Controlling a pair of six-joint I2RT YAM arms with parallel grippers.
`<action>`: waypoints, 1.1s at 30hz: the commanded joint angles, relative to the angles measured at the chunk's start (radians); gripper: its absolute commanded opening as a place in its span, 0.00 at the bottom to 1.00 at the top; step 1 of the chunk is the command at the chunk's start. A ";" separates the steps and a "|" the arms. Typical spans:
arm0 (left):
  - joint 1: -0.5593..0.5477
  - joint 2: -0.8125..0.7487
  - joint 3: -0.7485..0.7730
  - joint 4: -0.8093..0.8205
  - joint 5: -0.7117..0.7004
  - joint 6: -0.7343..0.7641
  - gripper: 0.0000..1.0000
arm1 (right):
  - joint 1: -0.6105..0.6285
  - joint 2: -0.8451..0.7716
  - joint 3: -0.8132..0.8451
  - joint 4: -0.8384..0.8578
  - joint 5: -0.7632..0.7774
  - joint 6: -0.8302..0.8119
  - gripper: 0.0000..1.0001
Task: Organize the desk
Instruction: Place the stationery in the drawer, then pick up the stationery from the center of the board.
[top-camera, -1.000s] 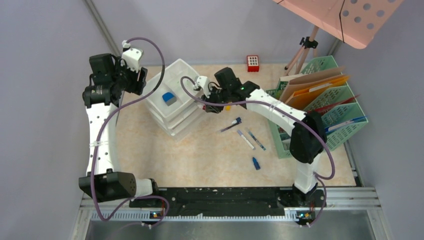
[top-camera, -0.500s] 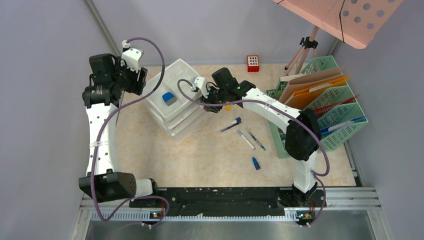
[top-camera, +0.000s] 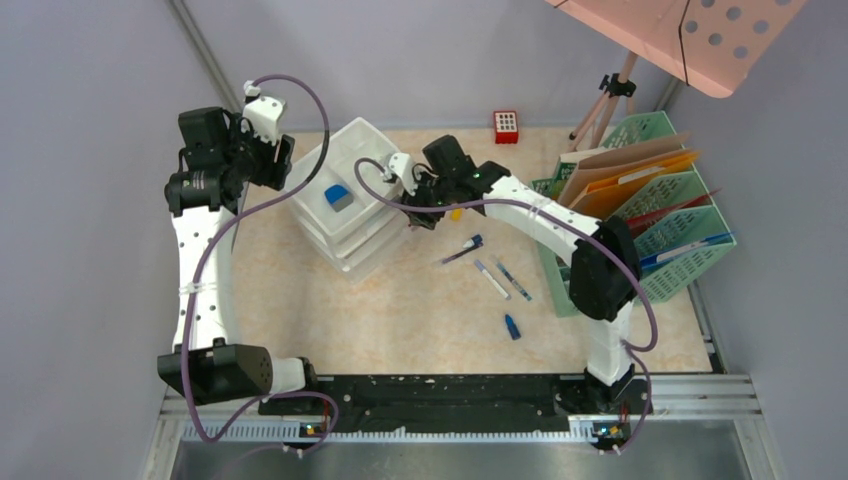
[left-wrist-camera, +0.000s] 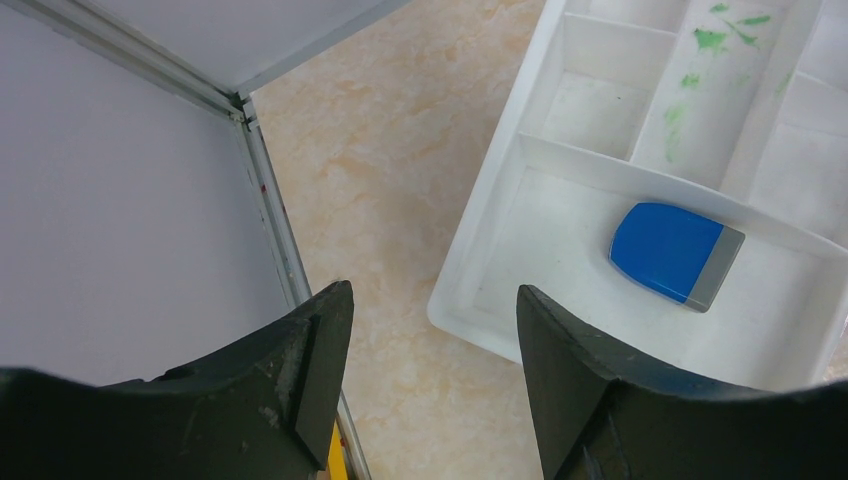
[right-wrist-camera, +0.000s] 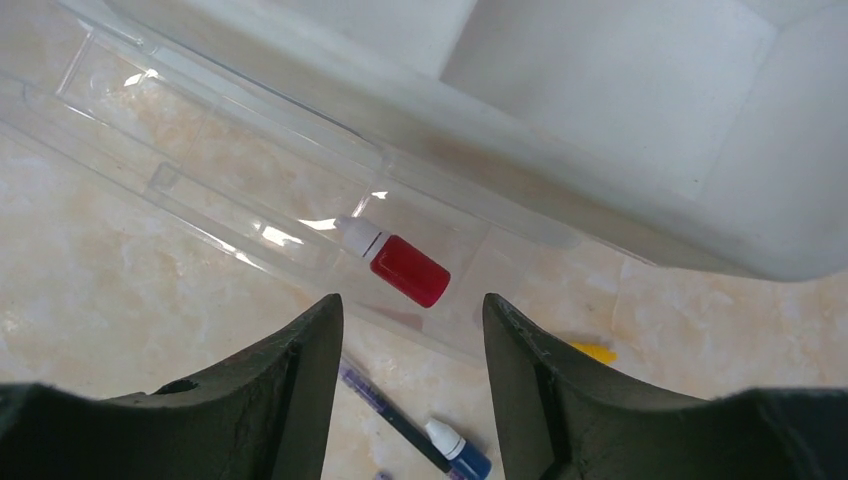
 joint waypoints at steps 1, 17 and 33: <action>0.005 -0.034 0.001 0.044 0.010 -0.010 0.67 | 0.006 -0.128 -0.012 0.036 0.041 0.033 0.55; 0.004 -0.049 -0.004 0.091 0.019 -0.045 0.68 | -0.275 -0.184 -0.109 0.085 0.041 0.356 0.92; 0.005 -0.058 -0.023 0.092 0.015 -0.046 0.69 | -0.274 0.188 -0.006 0.173 0.114 0.615 0.78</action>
